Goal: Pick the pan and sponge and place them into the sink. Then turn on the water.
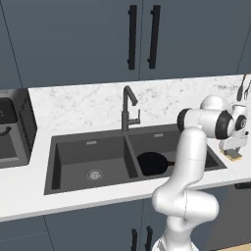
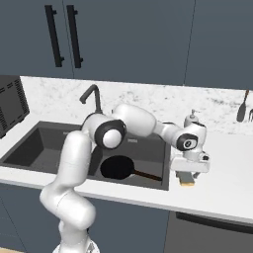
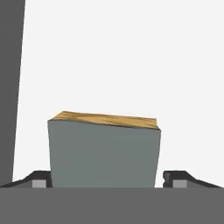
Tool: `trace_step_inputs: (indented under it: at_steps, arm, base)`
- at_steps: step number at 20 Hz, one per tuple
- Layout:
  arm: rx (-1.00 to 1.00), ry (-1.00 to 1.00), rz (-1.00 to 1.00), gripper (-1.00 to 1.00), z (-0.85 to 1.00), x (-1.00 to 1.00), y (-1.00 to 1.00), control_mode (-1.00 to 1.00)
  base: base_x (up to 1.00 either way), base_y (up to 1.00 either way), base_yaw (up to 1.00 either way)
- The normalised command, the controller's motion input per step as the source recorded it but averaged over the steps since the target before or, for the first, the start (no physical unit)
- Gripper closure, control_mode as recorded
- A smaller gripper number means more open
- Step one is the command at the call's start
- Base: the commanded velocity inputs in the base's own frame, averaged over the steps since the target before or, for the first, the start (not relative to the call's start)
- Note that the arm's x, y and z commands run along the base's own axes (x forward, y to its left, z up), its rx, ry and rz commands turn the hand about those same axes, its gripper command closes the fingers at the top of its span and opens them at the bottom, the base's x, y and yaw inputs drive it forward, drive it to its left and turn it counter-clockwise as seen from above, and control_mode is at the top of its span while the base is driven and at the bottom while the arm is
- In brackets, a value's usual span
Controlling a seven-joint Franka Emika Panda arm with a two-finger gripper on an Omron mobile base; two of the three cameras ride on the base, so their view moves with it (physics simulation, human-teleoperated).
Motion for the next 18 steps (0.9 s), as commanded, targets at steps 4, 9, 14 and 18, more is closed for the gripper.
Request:
trace_step_inputs:
  at_steps: [4,9,14,18]
  arm:
    - [0.01,0.01,-0.06,-1.0,-0.27,0.0,0.0,-1.0]
    - [0.0,-0.01,-0.04,-1.0,-0.37,-0.28,0.44,-1.0]
    - [-0.07,-0.11,-0.04,-1.0,-0.48,-0.41,0.96,-1.0]
    - [-0.12,-0.12,-0.07,-1.0,-0.61,-0.2,1.0,-1.0]
  base:
    - [0.0,0.0,0.0]
    - [0.0,0.0,0.0]
    - [0.0,0.0,0.0]
    - [0.0,0.0,0.0]
